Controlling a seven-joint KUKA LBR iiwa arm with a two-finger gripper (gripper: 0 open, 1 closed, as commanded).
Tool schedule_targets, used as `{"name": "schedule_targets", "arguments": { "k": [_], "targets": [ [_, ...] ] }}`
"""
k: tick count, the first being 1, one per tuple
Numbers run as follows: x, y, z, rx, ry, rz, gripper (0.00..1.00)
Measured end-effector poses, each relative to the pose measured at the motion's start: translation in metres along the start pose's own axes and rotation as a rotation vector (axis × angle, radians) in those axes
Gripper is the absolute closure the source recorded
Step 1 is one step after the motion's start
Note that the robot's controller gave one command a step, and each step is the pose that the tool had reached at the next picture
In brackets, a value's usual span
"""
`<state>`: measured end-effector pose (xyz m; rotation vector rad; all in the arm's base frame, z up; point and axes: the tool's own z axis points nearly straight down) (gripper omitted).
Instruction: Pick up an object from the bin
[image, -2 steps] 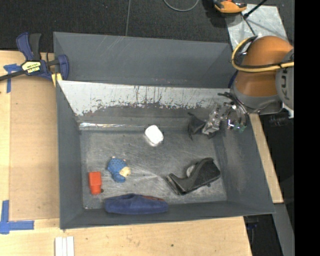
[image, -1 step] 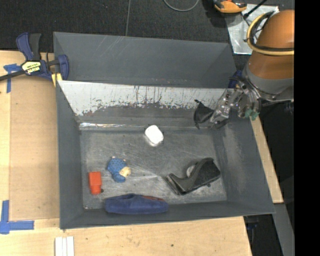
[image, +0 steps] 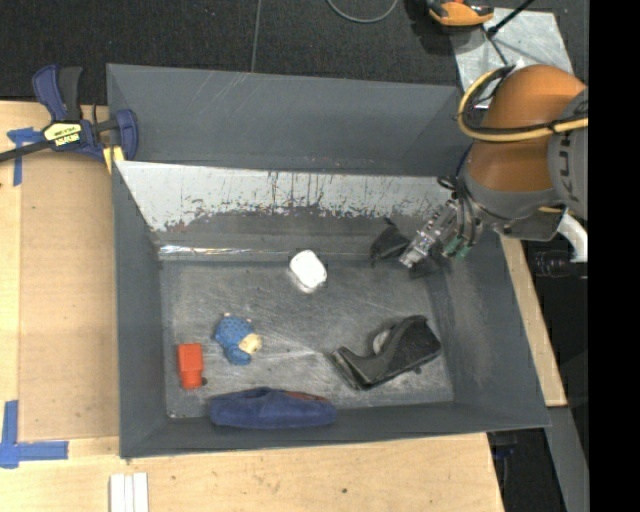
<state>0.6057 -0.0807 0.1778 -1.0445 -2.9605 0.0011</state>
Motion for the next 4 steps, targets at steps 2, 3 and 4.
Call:
{"name": "schedule_targets", "arguments": {
  "k": [2,3,4],
  "targets": [
    [-0.036,-0.013,-0.064,0.002,0.0,-0.226,1.0],
    [-0.024,-0.04,0.037,0.001,0.001,-0.401,1.0],
    [-0.024,-0.03,0.022,-0.003,-0.008,-0.387,1.0]
  ]
}}
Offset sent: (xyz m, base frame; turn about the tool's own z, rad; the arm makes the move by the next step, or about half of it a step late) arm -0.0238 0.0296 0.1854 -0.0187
